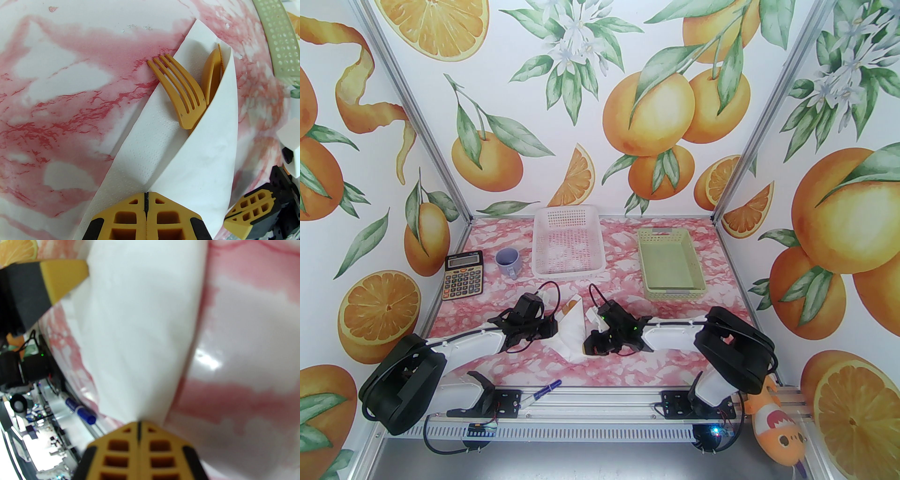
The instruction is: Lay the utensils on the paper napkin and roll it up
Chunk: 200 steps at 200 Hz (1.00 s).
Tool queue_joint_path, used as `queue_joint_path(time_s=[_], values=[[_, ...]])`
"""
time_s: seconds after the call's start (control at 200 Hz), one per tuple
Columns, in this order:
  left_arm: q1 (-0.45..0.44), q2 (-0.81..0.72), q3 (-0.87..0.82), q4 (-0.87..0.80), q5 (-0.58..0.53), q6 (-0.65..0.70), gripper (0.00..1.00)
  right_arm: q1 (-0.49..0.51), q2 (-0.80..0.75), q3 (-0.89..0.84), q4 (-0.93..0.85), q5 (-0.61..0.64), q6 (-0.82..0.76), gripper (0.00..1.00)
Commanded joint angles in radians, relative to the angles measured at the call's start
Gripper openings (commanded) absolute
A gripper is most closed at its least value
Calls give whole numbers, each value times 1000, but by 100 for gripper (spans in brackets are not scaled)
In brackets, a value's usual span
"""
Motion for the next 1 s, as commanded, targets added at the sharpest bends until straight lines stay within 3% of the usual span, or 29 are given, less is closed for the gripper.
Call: queue_joint_path(time_s=[0.0, 0.455, 0.54, 0.8, 0.996], values=[[-4, 21, 0, -68, -38, 17, 0, 6, 32, -21, -17, -3, 5, 0], [-4, 14, -10, -55, -30, 8, 0, 3, -82, 50, -237, 74, -127, 0], [-5, 13, -12, -54, -30, 9, 0, 1, -115, 106, -292, 116, -156, 4], [-7, 6, -21, -35, -26, 6, 0, 14, -95, 261, -438, 375, -252, 28], [-7, 8, -26, -26, -21, 5, 0, 67, -6, 367, -433, 578, -275, 57]])
